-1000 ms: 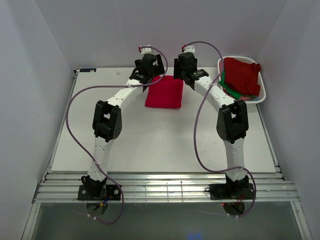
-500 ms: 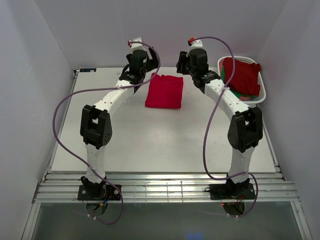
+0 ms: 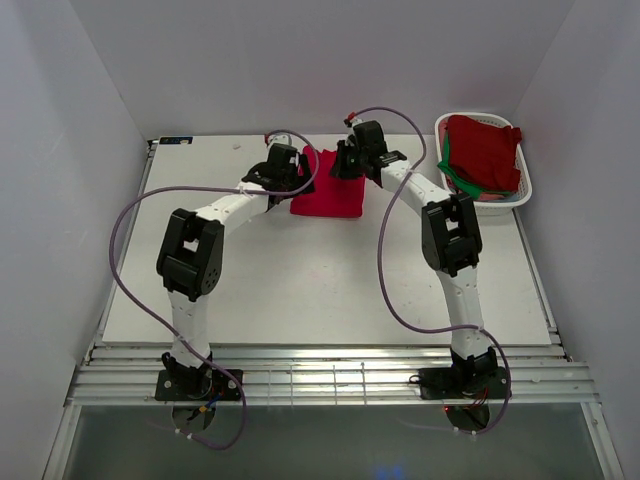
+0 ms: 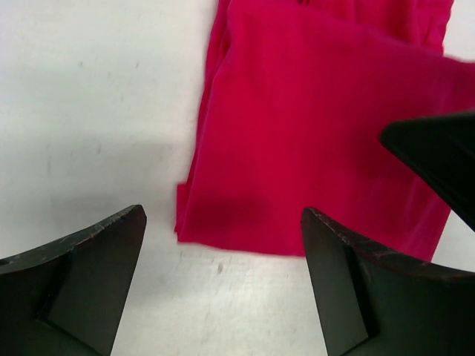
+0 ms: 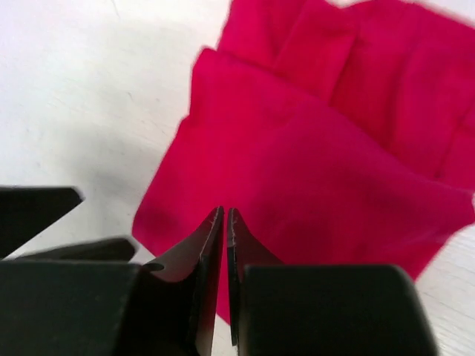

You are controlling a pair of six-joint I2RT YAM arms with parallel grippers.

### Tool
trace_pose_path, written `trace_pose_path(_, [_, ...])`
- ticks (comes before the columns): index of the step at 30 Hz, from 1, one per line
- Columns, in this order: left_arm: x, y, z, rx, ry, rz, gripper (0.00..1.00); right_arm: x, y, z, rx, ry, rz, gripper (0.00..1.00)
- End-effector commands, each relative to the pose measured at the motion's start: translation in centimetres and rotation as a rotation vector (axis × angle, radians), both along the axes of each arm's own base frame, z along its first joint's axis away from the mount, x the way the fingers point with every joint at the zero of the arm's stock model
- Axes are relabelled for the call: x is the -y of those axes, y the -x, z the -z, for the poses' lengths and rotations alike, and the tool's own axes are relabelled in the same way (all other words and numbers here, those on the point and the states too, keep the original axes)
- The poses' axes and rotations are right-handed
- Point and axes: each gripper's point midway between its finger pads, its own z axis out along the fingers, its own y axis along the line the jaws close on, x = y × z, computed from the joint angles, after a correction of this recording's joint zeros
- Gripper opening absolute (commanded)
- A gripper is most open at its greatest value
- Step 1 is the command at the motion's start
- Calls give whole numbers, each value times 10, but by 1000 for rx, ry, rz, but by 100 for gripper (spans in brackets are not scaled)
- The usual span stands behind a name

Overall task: Fold and stack the t-shirts
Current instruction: Fold the long partially folded tshirt into a neat square, then put the neatly folded tshirt into the corner of the board with the left arm

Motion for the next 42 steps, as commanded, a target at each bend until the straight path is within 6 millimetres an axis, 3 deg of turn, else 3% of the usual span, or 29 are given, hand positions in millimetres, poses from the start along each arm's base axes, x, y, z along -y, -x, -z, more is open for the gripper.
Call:
trace_pose_path(1, [-8, 18, -65, 89, 75, -2, 96, -8, 13, 28, -140, -11, -18, 11])
trace_pose_path(6, [-18, 39, -58, 58, 105, -6, 96, 13, 47, 97, -320, 100, 25, 9])
trace_pose_path(8, [-16, 44, -64, 61, 133, 18, 96, 23, 61, 115, -371, 152, 36, 9])
trace_pose_path(12, [-15, 58, -58, 31, 164, 64, 97, 35, 90, 132, -436, 229, 20, 8])
trace_pose_path(13, [-17, 64, -48, 10, 158, 69, 97, 41, 102, 136, -447, 254, 19, 8])
trace_pose_path(18, [-23, 89, -37, -11, 177, 91, 97, 45, 146, 138, -469, 297, -5, 8])
trace_pose_path(19, [-19, 96, -33, -25, 197, 119, 97, 45, 150, 129, -449, 297, -1, 8])
trace_pose_path(20, [-22, 108, -17, -60, 193, 121, 97, 51, 168, 139, -483, 317, -2, 8])
trace_pose_path(22, [-21, 118, -12, -62, 213, 137, 97, 47, 183, 128, -458, 311, -15, 8])
trace_pose_path(23, [-24, 129, 2, -95, 216, 140, 97, 53, 203, 138, -490, 330, -19, 8])
trace_pose_path(25, [-17, 137, 2, -87, 262, 179, 97, 48, 220, 126, -475, 313, -29, 8])
trace_pose_path(27, [-12, 143, 6, -73, 306, 199, 97, 48, 247, 133, -490, 332, -53, 8])
trace_pose_path(30, [-5, 150, 6, -53, 361, 236, 97, 44, 273, 125, -482, 330, -67, 8])
trace_pose_path(33, [4, 155, 19, -102, 395, 275, 98, 40, 291, 126, -484, 343, -86, 8])
trace_pose_path(42, [13, 161, 55, -220, 377, 305, 98, 34, 309, 122, -472, 352, -86, 8])
